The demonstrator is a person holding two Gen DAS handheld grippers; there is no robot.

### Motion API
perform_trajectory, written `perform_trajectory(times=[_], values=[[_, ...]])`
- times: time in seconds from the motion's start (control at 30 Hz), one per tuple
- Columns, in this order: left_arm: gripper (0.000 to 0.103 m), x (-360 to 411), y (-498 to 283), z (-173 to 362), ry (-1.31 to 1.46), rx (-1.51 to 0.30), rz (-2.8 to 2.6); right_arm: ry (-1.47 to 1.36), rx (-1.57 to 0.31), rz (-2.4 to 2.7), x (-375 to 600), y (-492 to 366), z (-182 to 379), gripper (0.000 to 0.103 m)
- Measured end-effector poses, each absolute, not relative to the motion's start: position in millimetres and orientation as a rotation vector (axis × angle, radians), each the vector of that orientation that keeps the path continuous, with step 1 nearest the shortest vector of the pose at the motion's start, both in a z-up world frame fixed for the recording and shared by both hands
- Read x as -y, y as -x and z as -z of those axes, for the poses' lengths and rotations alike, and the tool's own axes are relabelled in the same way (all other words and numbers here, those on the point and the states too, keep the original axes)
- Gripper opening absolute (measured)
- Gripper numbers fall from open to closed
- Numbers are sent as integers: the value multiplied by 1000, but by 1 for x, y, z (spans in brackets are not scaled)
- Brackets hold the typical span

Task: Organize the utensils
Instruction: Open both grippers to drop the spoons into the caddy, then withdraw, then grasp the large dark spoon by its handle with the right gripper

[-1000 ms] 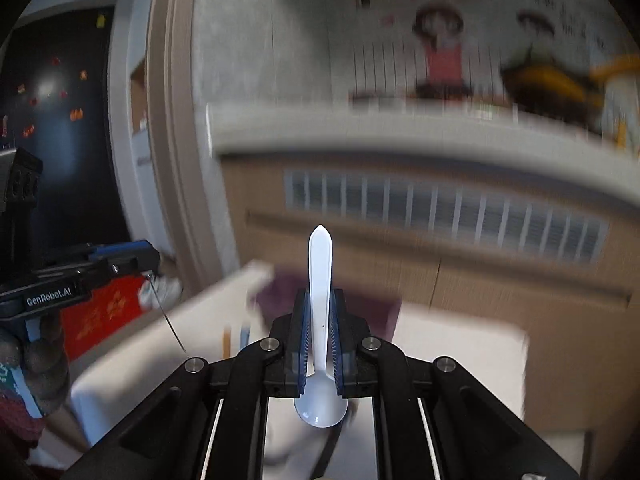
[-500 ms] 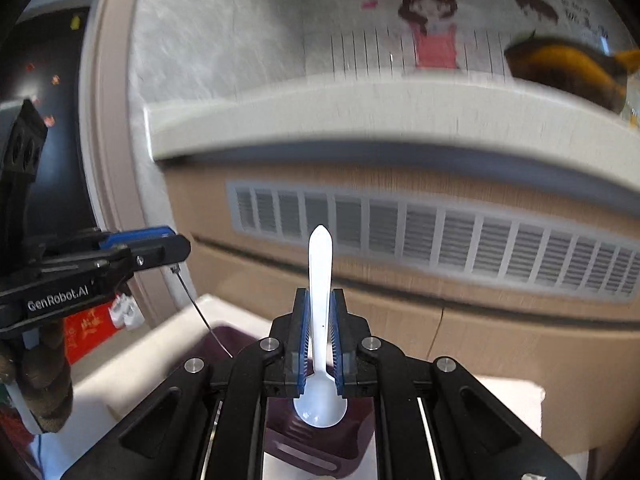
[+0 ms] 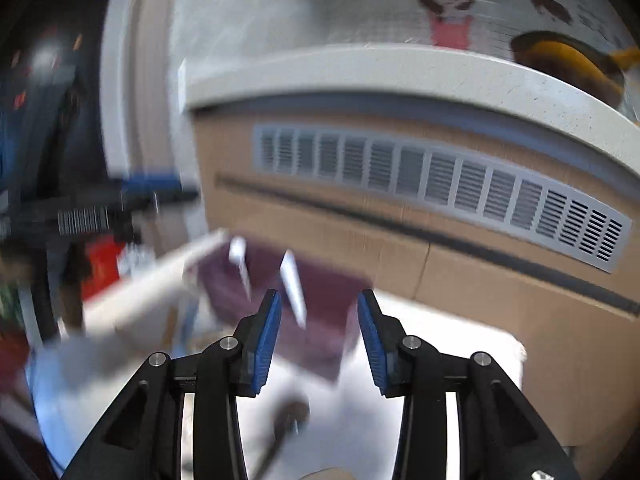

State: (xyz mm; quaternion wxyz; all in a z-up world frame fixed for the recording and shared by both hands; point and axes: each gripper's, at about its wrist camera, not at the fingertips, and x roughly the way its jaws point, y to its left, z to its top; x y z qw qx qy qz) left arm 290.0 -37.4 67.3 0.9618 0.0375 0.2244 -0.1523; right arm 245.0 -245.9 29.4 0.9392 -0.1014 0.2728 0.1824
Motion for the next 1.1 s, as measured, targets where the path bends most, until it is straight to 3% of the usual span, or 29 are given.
perform_trajectory(times=[0.2, 0.37, 0.73, 0.87, 1.1], values=[[61, 4, -247, -8, -51, -650, 292, 245, -741, -546, 243, -190, 18, 38], [61, -13, -218, 27, -44, -709, 258, 321, -802, -586, 239, -147, 49, 38], [61, -30, -202, 49, 55, -796, 309, 565, -896, -609, 237, -138, 91, 38], [61, -25, -205, 51, 77, -815, 346, 504, -869, -565, 242, -157, 87, 38], [60, 3, -199, 53, 19, -834, 420, 107, -968, -454, 279, -219, 86, 38]])
